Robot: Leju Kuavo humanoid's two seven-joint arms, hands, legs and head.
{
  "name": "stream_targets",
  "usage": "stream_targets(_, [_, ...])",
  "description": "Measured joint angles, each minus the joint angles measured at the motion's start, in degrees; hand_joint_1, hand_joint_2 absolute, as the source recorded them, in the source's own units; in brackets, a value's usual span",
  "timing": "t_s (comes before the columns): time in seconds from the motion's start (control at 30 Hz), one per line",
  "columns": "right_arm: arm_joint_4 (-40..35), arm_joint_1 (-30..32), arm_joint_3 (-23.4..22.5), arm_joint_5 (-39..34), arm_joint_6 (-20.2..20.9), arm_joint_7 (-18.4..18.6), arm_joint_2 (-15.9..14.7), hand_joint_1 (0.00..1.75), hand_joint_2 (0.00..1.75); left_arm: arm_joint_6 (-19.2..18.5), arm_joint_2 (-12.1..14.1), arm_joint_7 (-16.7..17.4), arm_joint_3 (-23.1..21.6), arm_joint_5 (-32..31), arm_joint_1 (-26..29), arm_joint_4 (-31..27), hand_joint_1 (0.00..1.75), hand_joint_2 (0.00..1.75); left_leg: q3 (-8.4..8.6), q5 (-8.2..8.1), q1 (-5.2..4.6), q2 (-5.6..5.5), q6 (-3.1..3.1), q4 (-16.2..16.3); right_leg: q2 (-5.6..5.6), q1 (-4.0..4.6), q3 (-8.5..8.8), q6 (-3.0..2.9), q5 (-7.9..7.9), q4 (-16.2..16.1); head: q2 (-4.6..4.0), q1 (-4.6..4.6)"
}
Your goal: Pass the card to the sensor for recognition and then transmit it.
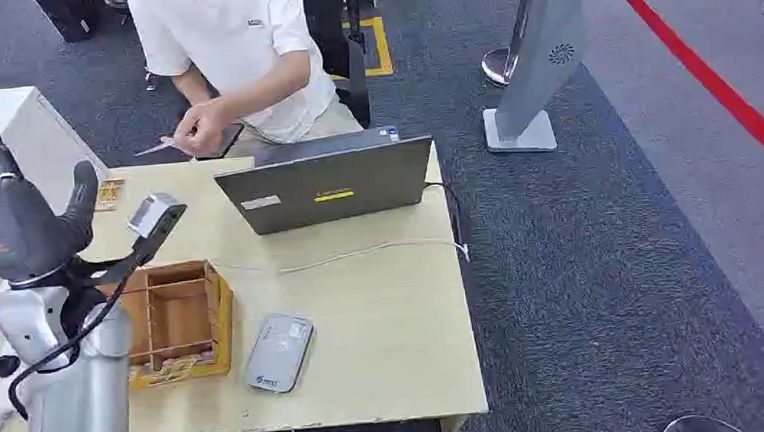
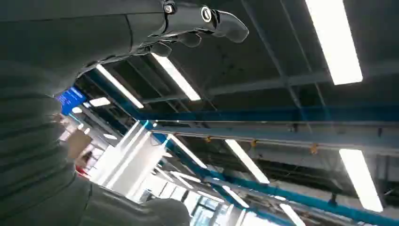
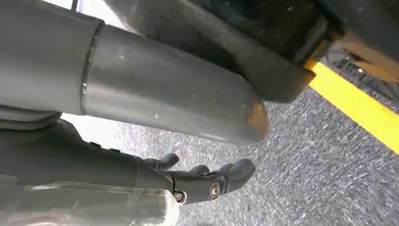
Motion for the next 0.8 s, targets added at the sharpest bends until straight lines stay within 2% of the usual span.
stream_targets(0.07, [0.0,-0.06,0.17,0.2,0.13,-0.17,-0.11,0.0,0.0,0.02,2.47,2.48,0.46,-2.72,-3.11,6.43,0.0,1.75,0.01,0.01,0.01,0.02,-0.01,-0.01,0.03,0.0,-0.01,0.0,0.0,0.04,0.0,-0.02])
stream_targets(0.13, [0.0,0.02,0.24,0.2,0.06,-0.22,-0.17,0.0,0.0,0.02,4.31,3.12,0.65,-3.22,-5.3,11.21,0.0,1.75,0.0,0.0,0.01,0.09,-0.02,-0.01,0.08,0.0,-0.05,-0.01,0.0,0.07,0.0,-0.02])
stream_targets(0.27, [0.0,0.1,0.55,0.2,0.15,-0.2,-0.26,0.0,0.0,0.11,6.34,3.49,0.79,-3.38,-7.5,16.58,0.0,1.75,-0.05,0.0,0.01,0.08,-0.02,-0.01,0.09,0.0,-0.07,-0.02,-0.03,0.07,0.0,-0.02])
stream_targets(0.63, [0.0,0.13,1.0,0.72,0.48,-0.09,-0.37,0.0,0.0,0.17,7.34,4.12,0.79,-2.77,-9.35,22.28,0.0,1.75,-0.06,-0.02,-0.02,0.08,-0.03,-0.01,0.08,0.0,-0.08,0.0,-0.03,0.06,0.0,-0.02])
stream_targets(0.67, [0.0,0.14,1.0,0.72,0.5,-0.09,-0.37,0.0,0.0,0.17,7.36,4.12,0.79,-2.57,-9.35,22.46,1.75,1.75,-0.06,-0.02,-0.01,0.08,-0.04,-0.01,0.09,0.0,-0.08,0.0,-0.03,0.06,0.0,-0.02])
stream_targets(0.8, [0.0,0.14,1.0,0.72,0.57,-0.06,-0.44,0.0,0.0,0.17,7.54,3.62,0.79,-2.07,-9.53,23.51,1.75,1.75,-0.05,-0.02,0.0,0.08,-0.04,-0.01,0.08,0.0,-0.1,-0.01,-0.03,0.06,0.0,-0.02])
